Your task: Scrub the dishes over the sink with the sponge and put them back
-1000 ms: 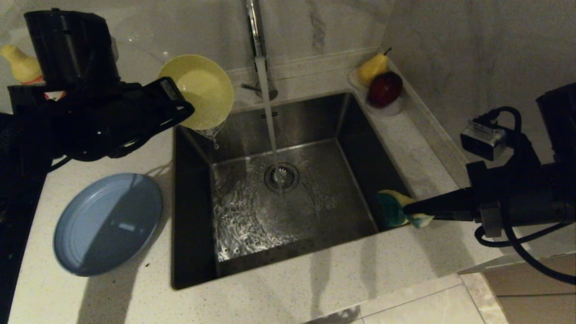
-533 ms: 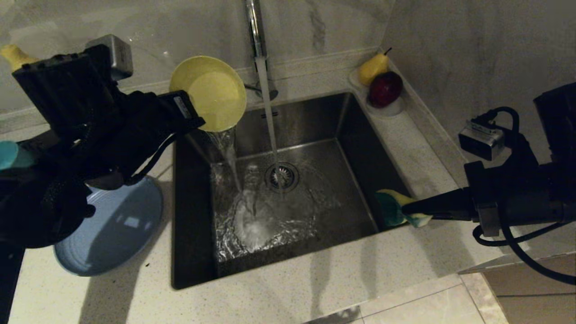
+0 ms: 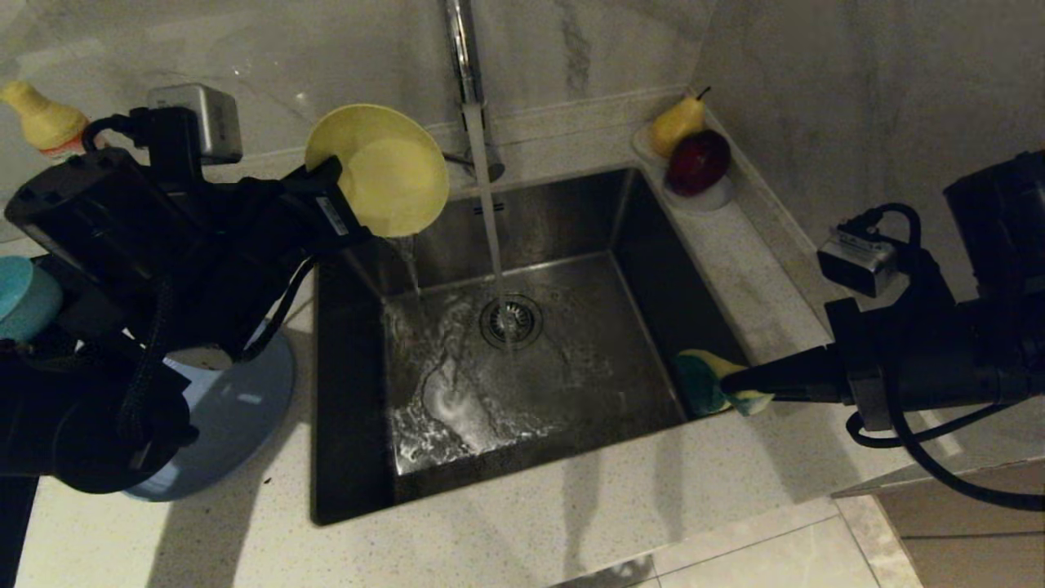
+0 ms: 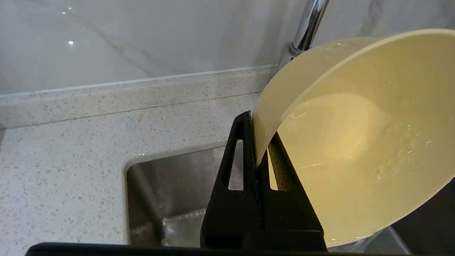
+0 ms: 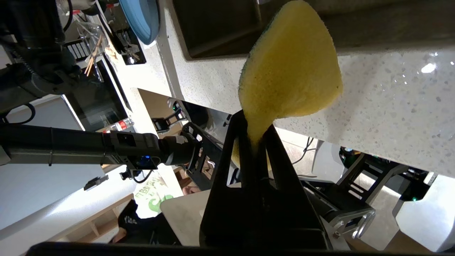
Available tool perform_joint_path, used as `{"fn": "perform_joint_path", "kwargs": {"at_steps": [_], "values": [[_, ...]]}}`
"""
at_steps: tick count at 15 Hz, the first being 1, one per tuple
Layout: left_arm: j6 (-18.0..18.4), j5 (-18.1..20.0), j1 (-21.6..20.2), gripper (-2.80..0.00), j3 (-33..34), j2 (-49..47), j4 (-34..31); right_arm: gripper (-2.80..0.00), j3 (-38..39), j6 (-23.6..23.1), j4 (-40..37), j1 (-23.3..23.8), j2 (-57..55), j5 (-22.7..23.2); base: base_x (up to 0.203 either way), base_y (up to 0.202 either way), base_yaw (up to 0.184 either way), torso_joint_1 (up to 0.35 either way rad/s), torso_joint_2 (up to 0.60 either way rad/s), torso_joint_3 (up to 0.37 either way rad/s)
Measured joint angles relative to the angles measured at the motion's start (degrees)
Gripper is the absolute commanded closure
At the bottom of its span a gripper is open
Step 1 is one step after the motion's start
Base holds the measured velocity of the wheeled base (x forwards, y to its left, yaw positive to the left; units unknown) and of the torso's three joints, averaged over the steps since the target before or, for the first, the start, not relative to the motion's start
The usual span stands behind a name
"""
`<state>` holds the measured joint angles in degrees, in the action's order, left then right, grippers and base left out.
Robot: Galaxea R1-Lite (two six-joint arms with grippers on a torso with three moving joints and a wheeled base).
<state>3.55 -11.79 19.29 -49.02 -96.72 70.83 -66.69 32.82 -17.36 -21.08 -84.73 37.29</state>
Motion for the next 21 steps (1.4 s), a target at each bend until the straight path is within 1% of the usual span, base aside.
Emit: {"fn": "perform_joint_path", "kwargs": {"at_steps": [3,6,7,9,11,12,13,14,16,17,18,19,21], "values": [[1.82,0.06,-0.05,0.0,0.16,0.17,1.01,0.0,-0.15,-0.03,-0.05,-0.25,-0.36,0.19,0.0,0.0,0.0,0.0,0.0,0.0],[6.64,0.16,-0.05,0.0,1.01,0.24,5.52,0.0,-0.04,0.04,-0.27,-0.5,-0.23,0.19,0.0,0.0,0.0,0.0,0.0,0.0],[7.59,0.18,-0.05,0.0,1.36,0.23,6.73,0.0,0.11,0.06,-0.31,-0.5,-0.13,0.18,0.0,0.0,0.0,0.0,0.0,0.0],[7.94,-0.04,-0.05,0.0,2.25,-0.11,6.95,0.0,0.33,0.15,-0.5,-0.52,0.09,0.19,0.0,0.0,0.0,0.0,0.0,0.0],[7.35,-0.18,-0.05,0.0,2.47,-0.2,4.04,0.0,-0.03,0.17,-0.5,-0.52,0.39,0.22,0.0,0.0,0.0,0.0,0.0,0.0],[6.17,-0.19,-0.07,0.0,2.5,0.02,0.64,0.0,-0.69,0.28,-0.61,-0.67,0.57,0.3,0.0,0.0,0.0,0.0,0.0,0.0],[4.25,0.02,-0.11,0.0,2.5,0.69,-3.99,0.0,-1.55,0.42,-0.84,-1.23,0.76,0.35,0.0,0.0,0.0,0.0,0.0,0.0],[1.42,0.71,-0.11,0.0,2.43,1.95,-10.06,0.0,-2.88,0.5,-1.82,-2.16,0.97,0.38,0.0,0.0,0.0,0.0,0.0,0.0],[-4.57,4.07,-0.11,0.0,2.06,5.83,-23.04,0.0,-6.53,0.5,-5.78,-4.26,1.29,0.79,0.0,0.0,0.0,0.0,0.0,0.0],[-7.19,6.02,-0.05,0.0,2.01,7.92,-29.15,0.0,-8.84,0.51,-8.25,-5.6,1.35,1.68,0.0,0.0,0.0,0.0,0.0,0.0],[-9.48,6.91,0.09,0.0,2.33,9.51,-34.0,0.0,-11.21,0.56,-10.5,-7.06,1.35,3.04,0.0,0.0,0.0,0.0,0.0,0.0],[-11.02,7.02,0.4,0.0,2.87,10.58,-36.33,0.0,-13.46,0.68,-12.41,-8.81,1.24,4.19,0.0,0.0,0.0,0.0,0.0,0.0],[-13.59,6.91,1.6,0.0,4.02,12.5,-37.01,0.0,-17.79,0.95,-16.02,-13.18,0.27,5.29,0.0,0.0,0.0,0.0,0.0,0.0]]}}
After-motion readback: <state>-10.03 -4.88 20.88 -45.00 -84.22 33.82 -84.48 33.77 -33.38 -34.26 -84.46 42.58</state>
